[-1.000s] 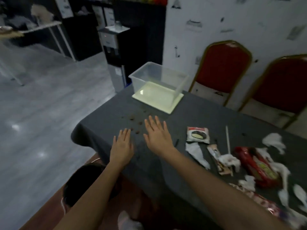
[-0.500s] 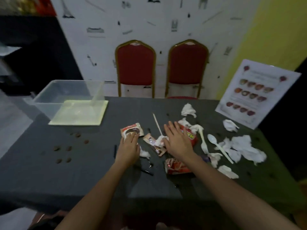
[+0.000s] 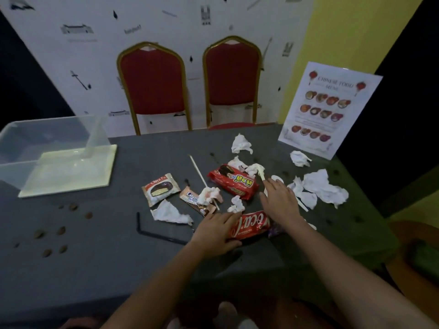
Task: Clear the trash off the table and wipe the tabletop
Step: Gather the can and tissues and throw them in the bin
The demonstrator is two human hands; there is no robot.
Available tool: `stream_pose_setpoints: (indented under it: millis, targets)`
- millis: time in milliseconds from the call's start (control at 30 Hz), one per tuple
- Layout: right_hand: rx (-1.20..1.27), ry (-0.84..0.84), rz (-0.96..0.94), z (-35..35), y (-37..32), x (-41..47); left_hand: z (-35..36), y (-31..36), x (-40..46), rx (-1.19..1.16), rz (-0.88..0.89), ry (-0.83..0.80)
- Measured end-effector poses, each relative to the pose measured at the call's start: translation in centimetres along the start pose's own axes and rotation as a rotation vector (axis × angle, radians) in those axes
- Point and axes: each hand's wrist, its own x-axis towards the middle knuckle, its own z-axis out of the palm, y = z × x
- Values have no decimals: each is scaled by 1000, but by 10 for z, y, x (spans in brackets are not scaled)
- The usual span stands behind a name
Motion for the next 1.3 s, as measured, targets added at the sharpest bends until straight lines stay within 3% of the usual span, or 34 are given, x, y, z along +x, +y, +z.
stream_pose_setpoints:
  millis: [200,367,600,700,833,1033,1300]
  targets:
    - [89,107,-109,5,-16,17,3,-8,-11,-19,-57,80]
    - [194,124,-284,14,-52,31,-5,-47,-60,-33,-170,265]
    - [97,-22,-518,34,-119,39,2,-96,-144,-62,-663,523]
    - [-14,-88,-482,44,-137,39,4,-95,-163,-115,-865,602]
    - [42,-92,-405,44,-143,41,11,-88,-171,-142,-988,618]
    - [251,-137,-595,51,-189,41,16,-79,-174,-230,-1128,697]
    - [81,-165,-719,83,-214,9,22,-77,-194,-235,-1180,669]
